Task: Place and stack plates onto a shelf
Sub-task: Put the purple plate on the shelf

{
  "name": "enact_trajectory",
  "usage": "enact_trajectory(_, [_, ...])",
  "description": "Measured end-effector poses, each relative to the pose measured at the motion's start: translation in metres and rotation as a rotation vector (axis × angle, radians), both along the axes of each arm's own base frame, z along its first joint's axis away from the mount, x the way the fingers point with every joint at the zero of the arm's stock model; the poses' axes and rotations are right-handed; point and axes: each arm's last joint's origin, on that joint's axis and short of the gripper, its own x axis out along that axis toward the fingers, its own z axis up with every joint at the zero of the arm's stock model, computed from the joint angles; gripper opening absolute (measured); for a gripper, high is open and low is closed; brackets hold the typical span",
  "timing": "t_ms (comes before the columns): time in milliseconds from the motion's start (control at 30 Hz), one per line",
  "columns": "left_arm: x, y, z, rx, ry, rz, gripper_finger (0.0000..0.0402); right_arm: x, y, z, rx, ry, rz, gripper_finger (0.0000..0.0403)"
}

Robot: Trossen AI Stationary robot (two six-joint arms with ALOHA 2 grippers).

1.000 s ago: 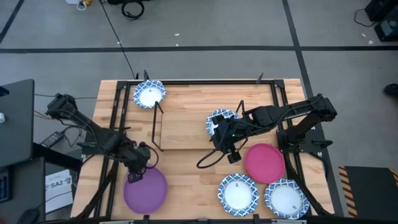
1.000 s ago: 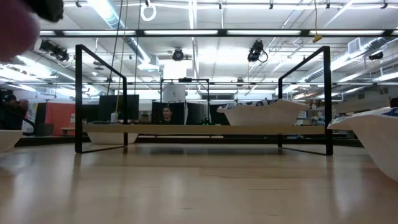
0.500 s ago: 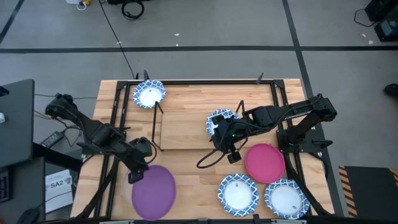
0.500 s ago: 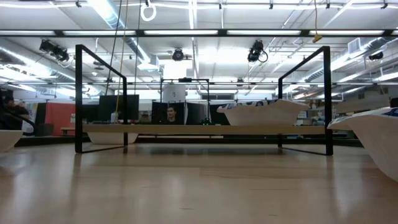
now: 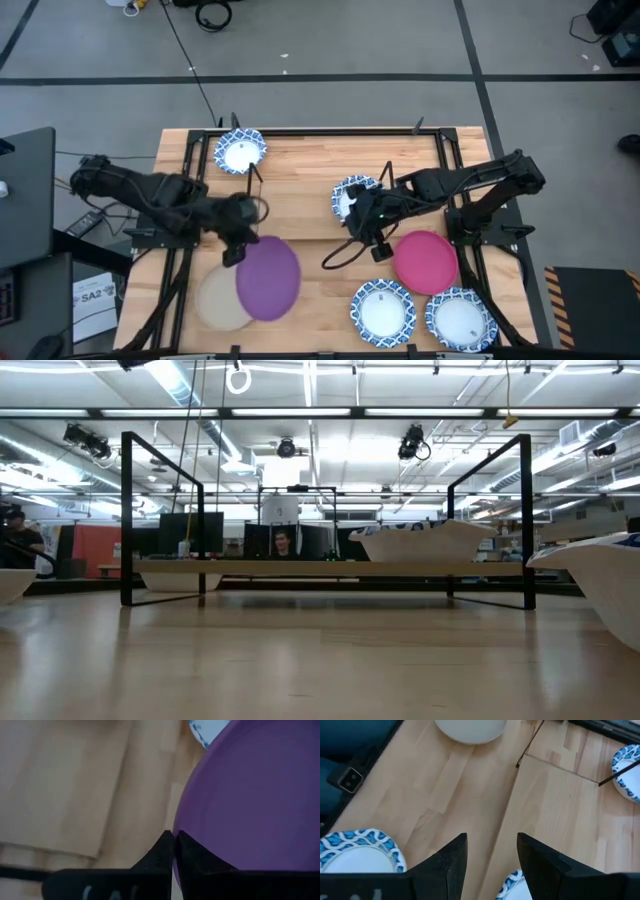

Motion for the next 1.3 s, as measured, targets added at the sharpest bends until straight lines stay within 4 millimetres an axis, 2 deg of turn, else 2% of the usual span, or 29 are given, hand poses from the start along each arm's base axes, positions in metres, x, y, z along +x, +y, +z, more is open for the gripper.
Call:
enact_trajectory(367, [0.026,0.056,-0.001,0.094,-0.075,0.014,0.0012,-0.034,-0.007,0.030,0.030,-0.077,-0.005,0.0178])
enact_trajectory(667, [0.047,0.101,-0.013,0.204,-0.075,0.050,0.0012,-0.044,-0.010,0.039,0.029,-0.114,0.002,0.0178])
enact_trajectory(967, [0.068,0.146,-0.043,0.265,0.036,0.090,0.0012,-0.041,-0.010,0.038,0.024,-0.109,0.004,0.0178])
enact_trajectory(1300, [0.083,0.181,-0.080,0.260,0.172,0.125,0.0012,-0.041,-0.009,0.038,0.027,-0.110,0.002,0.0178])
